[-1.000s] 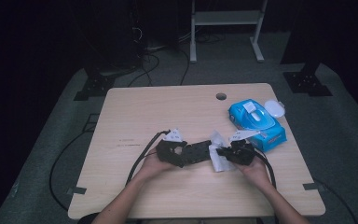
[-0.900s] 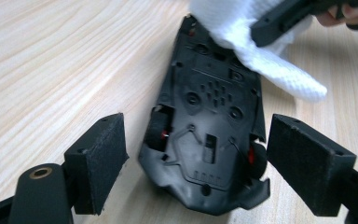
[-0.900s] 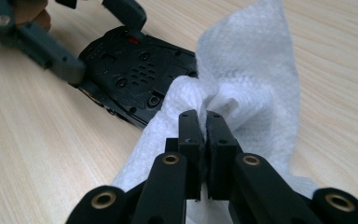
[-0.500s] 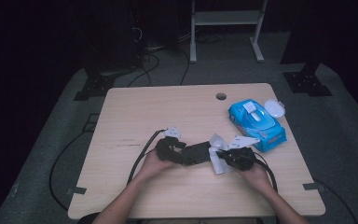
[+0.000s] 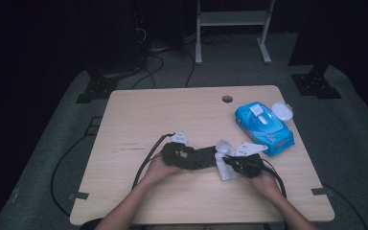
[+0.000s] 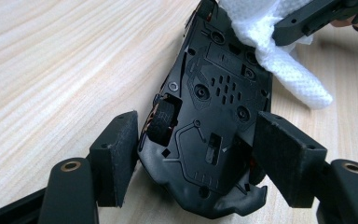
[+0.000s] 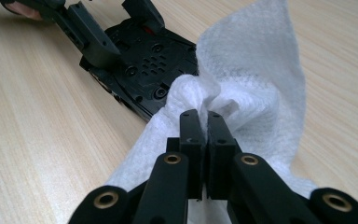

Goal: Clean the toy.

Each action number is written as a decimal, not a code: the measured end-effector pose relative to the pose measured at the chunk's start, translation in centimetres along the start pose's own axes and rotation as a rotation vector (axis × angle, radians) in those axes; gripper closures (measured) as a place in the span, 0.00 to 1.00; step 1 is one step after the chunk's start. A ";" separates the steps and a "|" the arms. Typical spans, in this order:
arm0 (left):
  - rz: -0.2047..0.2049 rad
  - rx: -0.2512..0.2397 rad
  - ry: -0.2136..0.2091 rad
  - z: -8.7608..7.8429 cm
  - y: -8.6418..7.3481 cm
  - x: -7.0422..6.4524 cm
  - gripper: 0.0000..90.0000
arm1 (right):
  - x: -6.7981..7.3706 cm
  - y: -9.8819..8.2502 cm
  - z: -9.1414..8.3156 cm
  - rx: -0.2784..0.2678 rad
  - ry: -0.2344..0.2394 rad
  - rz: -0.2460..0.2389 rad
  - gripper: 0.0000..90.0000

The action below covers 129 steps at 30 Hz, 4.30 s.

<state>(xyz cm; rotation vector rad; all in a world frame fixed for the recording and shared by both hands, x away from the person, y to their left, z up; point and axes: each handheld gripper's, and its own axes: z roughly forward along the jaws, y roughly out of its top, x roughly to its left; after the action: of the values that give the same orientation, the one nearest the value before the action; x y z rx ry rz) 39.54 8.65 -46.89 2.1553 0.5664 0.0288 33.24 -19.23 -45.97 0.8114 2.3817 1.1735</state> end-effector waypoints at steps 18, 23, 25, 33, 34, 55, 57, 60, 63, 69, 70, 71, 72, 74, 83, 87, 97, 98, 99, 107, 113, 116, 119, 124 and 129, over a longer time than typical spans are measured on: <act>-0.065 0.038 -0.024 0.1 0.1 0.1 0.36 | 0.4 -0.3 -0.2 -0.011 -0.015 -0.041 0.97; 0.040 0.023 0.047 -0.1 0.2 -1.2 0.36 | 0.6 -0.4 -0.3 -0.003 -0.009 -0.039 0.96; 0.140 0.028 0.109 -0.2 0.3 -2.3 0.36 | 0.6 -0.5 -0.4 0.000 -0.002 -0.040 0.96; 0.245 0.015 0.181 -0.2 0.2 -3.5 0.36 | 0.7 -0.8 -0.6 0.004 0.007 -0.024 0.96; 0.239 0.001 0.178 -0.3 0.1 -3.5 0.38 | 0.7 -0.9 -0.6 0.007 0.010 -0.023 0.96; 0.249 -0.043 0.092 -0.1 0.1 -3.4 0.56 | 0.5 -1.4 -0.3 0.047 0.042 0.018 0.96; 0.251 -0.039 0.087 -0.1 0.0 -3.3 0.60 | 0.4 -1.4 -0.6 0.035 0.046 0.030 0.96; 0.262 -0.036 0.093 -0.2 0.0 -3.4 0.69 | 0.3 -1.2 -1.0 0.008 0.055 0.048 0.96; 0.247 -0.049 0.104 -0.3 0.0 -3.3 0.73 | 0.2 0.2 -2.3 -0.067 0.071 0.063 0.96; 0.225 -0.059 0.099 -0.2 0.0 -3.1 0.73 | 0.7 3.6 -2.1 -0.141 0.094 0.074 0.96; 0.227 -0.058 0.099 -0.2 0.0 -3.1 0.73 | 0.8 4.2 -1.5 -0.140 0.103 0.081 0.96; 0.230 -0.056 0.100 -0.2 0.0 -3.1 0.73 | 1.0 4.7 -0.9 -0.134 0.108 0.083 0.96; 0.231 -0.055 0.101 -0.2 0.0 -3.1 0.73 | 1.3 5.1 -0.3 -0.126 0.117 0.080 0.96; 0.227 -0.058 0.101 -0.2 0.0 -3.1 0.73 | 1.5 5.6 0.4 -0.118 0.129 0.082 0.96; 0.233 -0.055 0.101 -0.4 -0.1 -3.0 0.73 | 2.6 6.6 3.3 -0.067 0.116 0.057 0.96; 0.235 -0.056 0.102 -0.4 -0.1 -3.0 0.73 | 0.8 5.3 2.4 -0.063 0.042 0.078 0.96; 0.221 -0.055 0.094 -0.4 0.0 -2.8 0.73 | 2.3 5.8 3.0 -0.099 0.094 0.085 0.96; 0.223 -0.056 0.096 -0.4 0.0 -2.8 0.73 | 2.6 6.0 3.2 -0.095 0.106 0.077 0.96; 0.223 -0.056 0.096 -0.4 0.0 -2.8 0.73 | 2.6 6.0 3.2 -0.092 0.102 0.071 0.96; 0.229 -0.052 0.104 -0.4 0.0 -2.7 0.73 | 0.2 4.7 2.0 -0.088 0.028 0.131 0.96; 0.224 -0.050 0.110 -0.5 0.1 -2.6 0.73 | 1.9 5.4 3.1 -0.108 0.078 0.119 0.96; 0.219 -0.047 0.113 -0.7 0.0 -2.3 0.73 | 1.6 5.6 3.4 -0.096 0.073 0.111 0.96; 0.222 -0.048 0.116 -0.8 0.0 -2.3 0.73 | 1.0 5.4 3.0 -0.088 0.038 0.108 0.96; 0.227 -0.051 0.120 -0.8 0.0 -2.3 0.73 | -0.9 4.3 1.6 -0.098 -0.046 0.146 0.96; 0.217 -0.053 0.117 -0.8 0.0 -2.2 0.73 | -1.4 4.0 1.4 -0.105 -0.056 0.178 0.96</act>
<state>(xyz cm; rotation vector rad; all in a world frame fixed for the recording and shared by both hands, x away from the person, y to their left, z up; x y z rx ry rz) 37.35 8.32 -46.02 2.1645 0.3917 0.2873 36.42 -17.32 -43.47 1.0238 2.2198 1.3136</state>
